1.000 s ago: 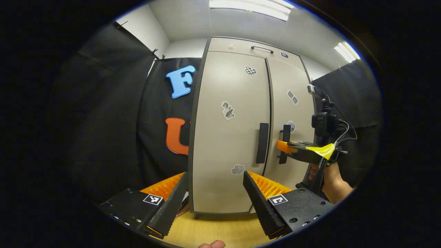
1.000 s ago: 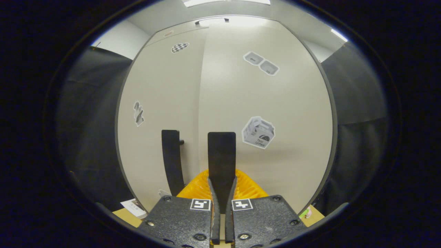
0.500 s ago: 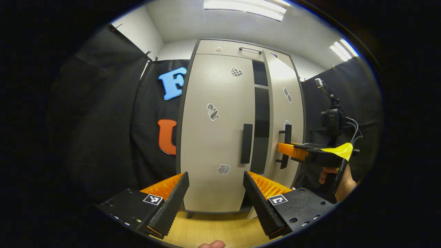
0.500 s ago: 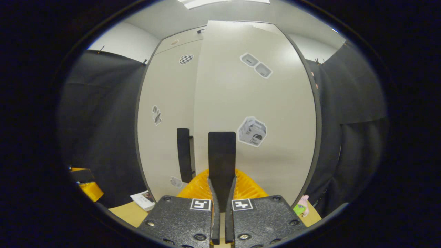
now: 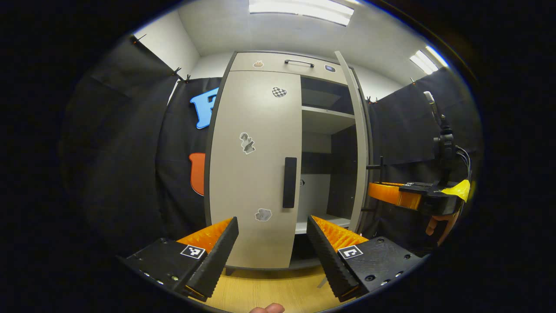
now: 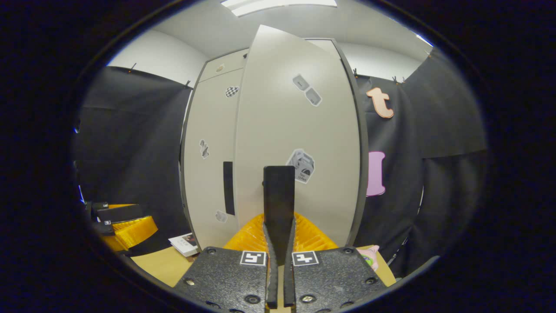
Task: Open the right door of the double-door shoe cabinet with the right hand, and open the left door with the left hand.
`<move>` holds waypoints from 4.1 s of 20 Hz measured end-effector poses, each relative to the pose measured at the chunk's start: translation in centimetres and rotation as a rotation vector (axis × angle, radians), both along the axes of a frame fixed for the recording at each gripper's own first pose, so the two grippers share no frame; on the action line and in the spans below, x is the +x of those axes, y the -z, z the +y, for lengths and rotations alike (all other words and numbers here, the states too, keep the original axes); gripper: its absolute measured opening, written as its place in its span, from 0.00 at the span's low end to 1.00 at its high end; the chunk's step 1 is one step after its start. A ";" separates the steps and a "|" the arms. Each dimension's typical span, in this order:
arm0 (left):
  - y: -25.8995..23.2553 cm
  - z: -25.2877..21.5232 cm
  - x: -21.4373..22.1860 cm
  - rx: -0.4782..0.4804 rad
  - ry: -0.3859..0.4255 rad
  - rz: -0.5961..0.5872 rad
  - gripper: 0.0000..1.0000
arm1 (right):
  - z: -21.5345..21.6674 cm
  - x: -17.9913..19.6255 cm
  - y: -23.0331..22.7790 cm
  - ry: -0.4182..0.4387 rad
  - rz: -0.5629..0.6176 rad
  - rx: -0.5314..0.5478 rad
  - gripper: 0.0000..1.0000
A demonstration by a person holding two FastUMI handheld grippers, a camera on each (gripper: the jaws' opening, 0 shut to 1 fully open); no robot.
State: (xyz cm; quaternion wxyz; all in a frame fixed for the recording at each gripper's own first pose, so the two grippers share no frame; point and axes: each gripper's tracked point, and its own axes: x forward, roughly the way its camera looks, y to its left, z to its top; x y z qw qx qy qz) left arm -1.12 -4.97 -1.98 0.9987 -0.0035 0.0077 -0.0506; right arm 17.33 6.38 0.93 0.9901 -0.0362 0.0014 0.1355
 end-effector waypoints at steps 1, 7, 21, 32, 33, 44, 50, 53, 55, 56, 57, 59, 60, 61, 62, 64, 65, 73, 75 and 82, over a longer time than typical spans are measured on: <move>0.0 -0.6 0.0 0.002 0.007 -0.002 0.95 | -0.4 -0.2 0.0 0.005 -0.002 0.000 0.09; 0.7 -3.2 0.3 0.000 0.039 0.008 0.95 | -3.2 -1.1 -0.2 0.043 -0.001 -0.023 0.08; 0.7 -4.6 -0.3 0.005 0.045 0.012 0.95 | -10.8 -0.8 -0.7 0.212 -0.026 -0.004 0.04; 0.3 -3.2 -1.0 0.017 0.006 0.006 0.95 | -12.1 -6.2 -0.4 0.261 -0.056 -0.026 0.04; 0.5 -2.9 -1.0 0.016 -0.001 0.006 0.95 | -11.7 -7.5 -0.8 0.260 -0.073 -0.020 0.04; 1.8 -0.3 0.1 -0.019 -0.037 0.051 0.95 | 2.4 -6.5 1.0 0.072 -0.036 -0.008 0.28; -0.2 -0.6 2.9 0.007 -0.031 0.006 0.95 | 2.8 -4.6 0.5 0.162 -0.070 0.033 0.99; -1.5 -2.5 7.6 0.015 0.000 -0.010 0.95 | 1.8 -5.1 0.7 0.158 -0.072 0.044 1.00; -1.8 -3.8 11.4 0.026 0.004 0.004 0.95 | 1.0 -5.6 0.8 0.171 -0.071 0.038 1.00; -1.9 -4.7 13.2 0.026 0.017 0.002 0.95 | 0.8 -5.8 1.0 0.173 -0.070 0.033 1.00; -2.0 -5.5 15.1 0.032 0.025 -0.002 0.95 | 0.5 -6.0 1.2 0.177 -0.069 0.026 1.00; -1.0 -6.1 18.0 0.050 0.013 0.026 0.95 | -0.3 -6.4 1.3 0.188 -0.070 0.013 1.00; -0.4 -6.2 19.2 0.057 0.005 0.038 0.95 | -0.6 -6.5 1.2 0.195 -0.074 0.006 1.00; 0.0 -6.3 20.0 0.065 -0.003 0.048 0.95 | -1.0 -6.6 1.3 0.202 -0.079 0.000 1.00; 0.3 -6.2 20.6 0.073 -0.011 0.051 0.95 | -1.3 -6.5 1.1 0.207 -0.084 -0.005 1.00; 0.3 -5.9 21.5 0.079 -0.026 0.039 0.96 | -1.6 -6.1 1.1 0.212 -0.079 -0.011 1.00; 0.2 -5.7 21.8 0.078 -0.037 0.038 0.95 | -1.7 -6.0 1.0 0.210 -0.075 -0.012 1.00; 0.2 -5.3 22.1 0.060 -0.075 0.053 0.95 | 0.1 -4.8 1.0 0.151 -0.084 -0.033 1.00; 0.2 -5.1 22.1 0.066 -0.086 0.051 0.95 | 0.3 -4.8 1.1 0.141 -0.084 -0.033 1.00; -0.2 -4.1 22.1 0.012 -0.063 0.047 0.58 | -0.2 -4.7 1.1 0.149 -0.084 -0.008 1.00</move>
